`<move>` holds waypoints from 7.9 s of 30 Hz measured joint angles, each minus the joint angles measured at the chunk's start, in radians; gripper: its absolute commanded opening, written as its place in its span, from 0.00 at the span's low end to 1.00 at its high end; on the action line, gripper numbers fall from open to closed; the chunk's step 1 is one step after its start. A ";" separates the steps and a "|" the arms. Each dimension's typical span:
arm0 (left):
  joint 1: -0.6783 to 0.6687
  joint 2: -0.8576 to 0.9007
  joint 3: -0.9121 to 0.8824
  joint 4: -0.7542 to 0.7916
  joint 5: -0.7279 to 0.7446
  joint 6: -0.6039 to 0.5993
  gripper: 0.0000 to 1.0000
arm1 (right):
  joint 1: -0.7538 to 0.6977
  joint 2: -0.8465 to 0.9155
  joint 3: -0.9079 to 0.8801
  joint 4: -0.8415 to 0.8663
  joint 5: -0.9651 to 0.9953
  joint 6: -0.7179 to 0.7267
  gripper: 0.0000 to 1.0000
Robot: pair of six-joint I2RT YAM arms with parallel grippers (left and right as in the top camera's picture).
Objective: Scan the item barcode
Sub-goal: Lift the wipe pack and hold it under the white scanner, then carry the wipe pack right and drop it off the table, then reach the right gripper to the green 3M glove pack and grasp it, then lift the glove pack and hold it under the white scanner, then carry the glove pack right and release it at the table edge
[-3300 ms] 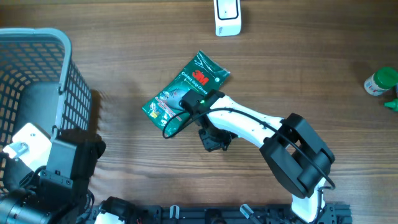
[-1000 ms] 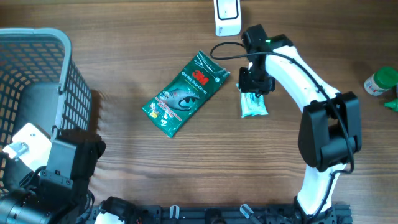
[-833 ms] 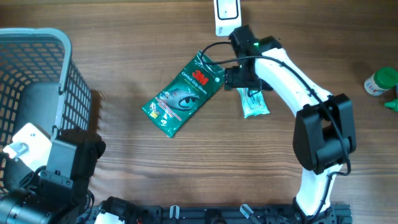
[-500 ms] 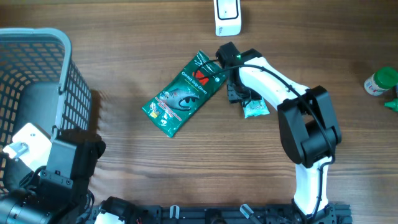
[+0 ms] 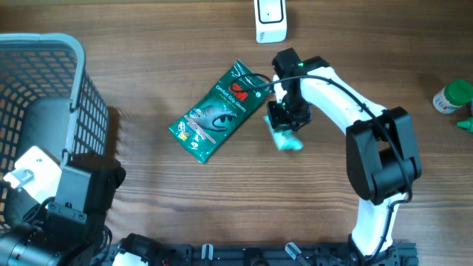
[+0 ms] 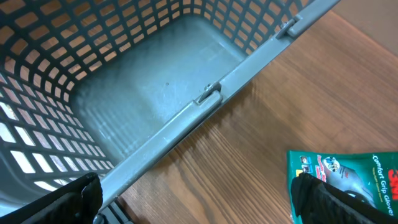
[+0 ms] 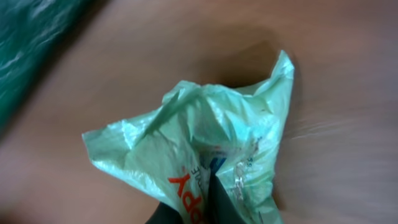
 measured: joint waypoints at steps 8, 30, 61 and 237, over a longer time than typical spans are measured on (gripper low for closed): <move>0.000 0.000 0.000 -0.001 0.000 0.000 1.00 | -0.190 0.007 0.004 -0.337 -0.886 -0.340 0.04; 0.000 0.000 0.000 0.000 0.000 0.000 1.00 | -0.236 -0.001 0.160 -0.113 -0.204 -0.097 0.05; 0.000 0.001 0.000 0.000 0.000 0.000 1.00 | -0.068 0.305 0.417 1.059 0.304 -0.346 0.04; 0.000 0.001 0.000 -0.001 0.000 0.000 1.00 | -0.182 0.382 0.710 0.785 0.613 1.184 0.05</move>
